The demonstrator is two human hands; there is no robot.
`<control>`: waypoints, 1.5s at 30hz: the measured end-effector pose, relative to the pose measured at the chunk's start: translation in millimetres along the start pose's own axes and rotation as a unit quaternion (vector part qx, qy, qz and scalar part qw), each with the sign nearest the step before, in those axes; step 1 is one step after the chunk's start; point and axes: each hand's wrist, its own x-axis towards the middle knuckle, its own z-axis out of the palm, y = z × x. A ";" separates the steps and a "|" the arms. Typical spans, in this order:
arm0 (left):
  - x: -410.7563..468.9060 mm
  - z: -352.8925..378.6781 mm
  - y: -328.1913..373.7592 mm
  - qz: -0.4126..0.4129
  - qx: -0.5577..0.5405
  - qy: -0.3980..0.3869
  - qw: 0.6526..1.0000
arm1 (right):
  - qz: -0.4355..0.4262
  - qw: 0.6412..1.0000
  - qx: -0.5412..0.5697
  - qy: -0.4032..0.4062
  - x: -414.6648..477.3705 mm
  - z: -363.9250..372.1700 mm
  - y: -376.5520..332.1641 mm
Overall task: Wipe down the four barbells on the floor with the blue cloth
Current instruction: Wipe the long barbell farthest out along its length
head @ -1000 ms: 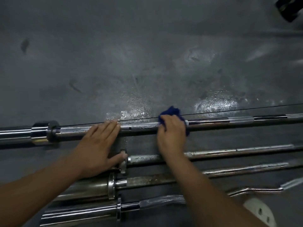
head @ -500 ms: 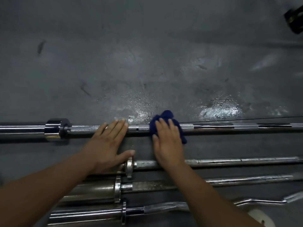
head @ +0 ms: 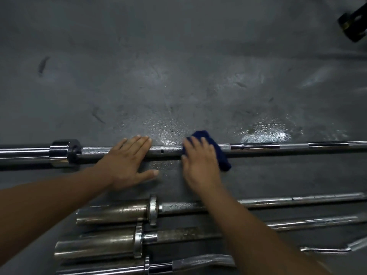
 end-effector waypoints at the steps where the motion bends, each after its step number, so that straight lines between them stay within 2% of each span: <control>1: 1.3 -0.1 -0.9 -0.003 0.002 0.001 1.000 | -0.027 0.999 0.000 -0.018 0.2 5.4 -12.0; 3: 3.4 -0.5 -3.2 -0.002 0.002 0.006 1.000 | -0.059 0.998 -0.004 -0.025 1.1 6.7 -6.3; 5: 6.0 -0.8 -5.9 0.006 0.005 0.004 1.000 | -0.049 0.998 -0.022 0.018 2.0 3.0 28.8; 7: 8.4 -1.1 -8.4 0.007 0.008 0.005 1.000 | 0.024 0.997 -0.027 0.070 3.6 -5.3 60.2; 9: 11.3 -2.2 -9.5 0.001 0.013 0.004 1.000 | 0.078 0.993 -0.014 0.083 11.0 -8.6 48.7; 11: 14.5 -4.8 -8.0 -0.005 0.016 -0.003 1.000 | 0.030 0.998 -0.003 0.062 16.4 -2.5 3.7; 13: 16.8 -8.2 -8.8 -0.012 0.016 -0.014 1.000 | -0.059 0.998 0.010 -0.009 14.3 5.2 -31.6; 15: 16.8 -11.5 -9.4 -0.006 0.022 -0.028 0.999 | -0.091 0.995 0.007 -0.044 14.7 1.9 -20.0; 17: 13.7 -13.0 -6.3 0.001 0.017 -0.028 0.999 | -0.051 0.999 -0.004 -0.001 10.8 -2.7 23.6; 19: 9.6 -13.0 -0.1 -0.007 0.009 -0.019 1.000 | 0.041 0.998 0.007 0.055 3.9 -13.5 69.0; 22: 3.6 -11.0 8.3 -0.022 0.006 0.003 1.000 | 0.099 0.994 0.024 0.040 4.4 -21.0 68.1; 23: 1.9 -10.8 10.7 -0.023 0.001 0.007 1.000 | 0.091 0.995 0.031 0.029 5.2 -19.5 55.3; 25: -1.5 -11.8 13.5 -0.028 -0.015 0.012 0.999 | 0.022 0.999 0.028 -0.001 2.9 -14.0 38.0; 27: -5.6 -11.0 15.5 -0.038 -0.040 0.011 0.998 | -0.042 0.999 0.012 -0.010 -1.4 -16.4 47.6; 28: -7.3 -9.8 17.0 -0.042 -0.047 0.009 0.998 | -0.038 0.999 0.009 0.001 -3.5 -18.9 62.3; 31: -13.5 -5.8 19.6 -0.043 -0.056 0.013 0.997 | 0.105 0.993 0.019 0.055 -9.0 -28.7 94.9; 33: -19.8 -3.8 21.8 -0.036 -0.062 0.017 0.997 | 0.152 0.986 0.032 0.059 -8.5 -21.5 71.3; 34: -23.3 -2.1 23.6 -0.034 -0.063 0.020 0.997 | 0.141 0.988 0.046 0.047 -10.9 -14.0 52.2; 36: -30.0 1.0 27.1 -0.029 -0.062 0.029 0.997 | 0.056 0.997 0.053 0.009 -21.2 -2.4 24.0; 38: -35.8 5.4 27.3 -0.020 -0.058 0.029 0.998 | -0.026 0.999 0.032 -0.011 -25.5 -9.2 32.8; 39: -38.5 7.5 26.5 -0.014 -0.054 0.030 0.998 | -0.034 0.999 0.015 -0.004 -26.0 -13.6 49.5; 43: -47.4 10.0 26.8 -0.005 -0.056 0.025 0.998 | 0.147 0.986 0.028 0.067 -27.2 -29.6 89.9; 45: -50.7 9.5 31.1 -0.011 -0.068 0.028 0.997 | 0.150 0.986 0.031 0.072 -26.8 -18.6 54.9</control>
